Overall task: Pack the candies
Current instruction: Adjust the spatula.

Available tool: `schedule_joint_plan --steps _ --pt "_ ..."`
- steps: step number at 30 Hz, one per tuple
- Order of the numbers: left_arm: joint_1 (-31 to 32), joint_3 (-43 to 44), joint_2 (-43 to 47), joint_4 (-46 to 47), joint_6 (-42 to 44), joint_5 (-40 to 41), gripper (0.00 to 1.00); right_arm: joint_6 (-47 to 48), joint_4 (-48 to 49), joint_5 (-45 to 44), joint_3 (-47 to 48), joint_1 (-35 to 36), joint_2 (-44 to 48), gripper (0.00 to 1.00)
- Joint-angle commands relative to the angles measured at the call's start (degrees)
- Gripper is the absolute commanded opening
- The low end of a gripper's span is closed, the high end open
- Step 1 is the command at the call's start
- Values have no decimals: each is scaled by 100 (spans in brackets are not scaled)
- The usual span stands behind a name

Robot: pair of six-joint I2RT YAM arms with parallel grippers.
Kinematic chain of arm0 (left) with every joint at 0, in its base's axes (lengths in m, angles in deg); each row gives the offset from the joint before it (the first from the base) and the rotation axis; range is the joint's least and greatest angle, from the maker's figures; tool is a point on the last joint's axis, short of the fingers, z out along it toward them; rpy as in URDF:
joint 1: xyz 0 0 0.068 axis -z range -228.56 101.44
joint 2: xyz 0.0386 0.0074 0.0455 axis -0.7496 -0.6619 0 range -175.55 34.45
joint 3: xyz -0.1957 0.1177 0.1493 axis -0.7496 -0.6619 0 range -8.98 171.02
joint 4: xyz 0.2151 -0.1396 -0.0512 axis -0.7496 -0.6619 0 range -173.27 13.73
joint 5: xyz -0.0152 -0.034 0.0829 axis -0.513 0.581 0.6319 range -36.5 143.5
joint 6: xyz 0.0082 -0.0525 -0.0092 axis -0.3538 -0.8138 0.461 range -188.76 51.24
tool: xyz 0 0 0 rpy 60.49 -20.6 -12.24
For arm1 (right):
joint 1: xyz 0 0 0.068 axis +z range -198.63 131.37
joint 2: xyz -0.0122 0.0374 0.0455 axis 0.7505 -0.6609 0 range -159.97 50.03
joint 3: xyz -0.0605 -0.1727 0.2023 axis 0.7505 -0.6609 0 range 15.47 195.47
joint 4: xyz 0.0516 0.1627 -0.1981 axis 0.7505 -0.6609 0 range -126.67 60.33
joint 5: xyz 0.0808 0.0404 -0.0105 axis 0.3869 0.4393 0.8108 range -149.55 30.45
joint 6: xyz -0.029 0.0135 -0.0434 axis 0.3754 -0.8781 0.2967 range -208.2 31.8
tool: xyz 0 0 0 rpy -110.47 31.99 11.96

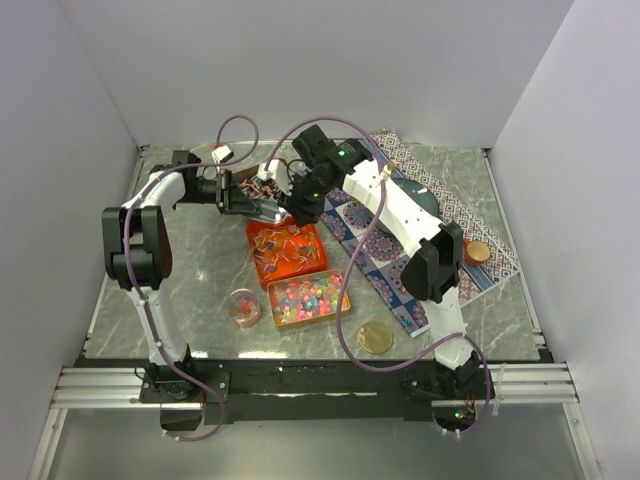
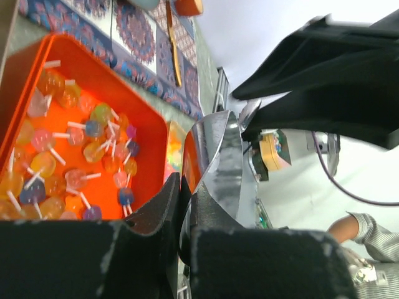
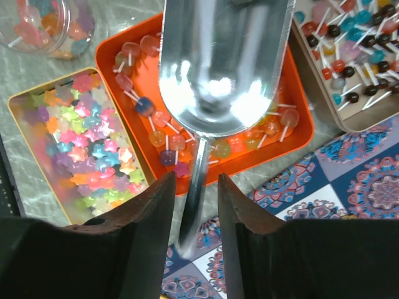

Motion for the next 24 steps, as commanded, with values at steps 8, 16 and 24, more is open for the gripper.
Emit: schedule_joint_plan --steps 8,16,24 --pt "20 540 -372 -2376 2362 -491 1 62 -83 -93 426 117 250 42" --pt "20 549 -337 -2429 2468 -412 1 89 -373 -182 390 249 101 42" --pt "2 620 -355 -2482 2494 -412 1 -448 383 232 -347 240 707 42"
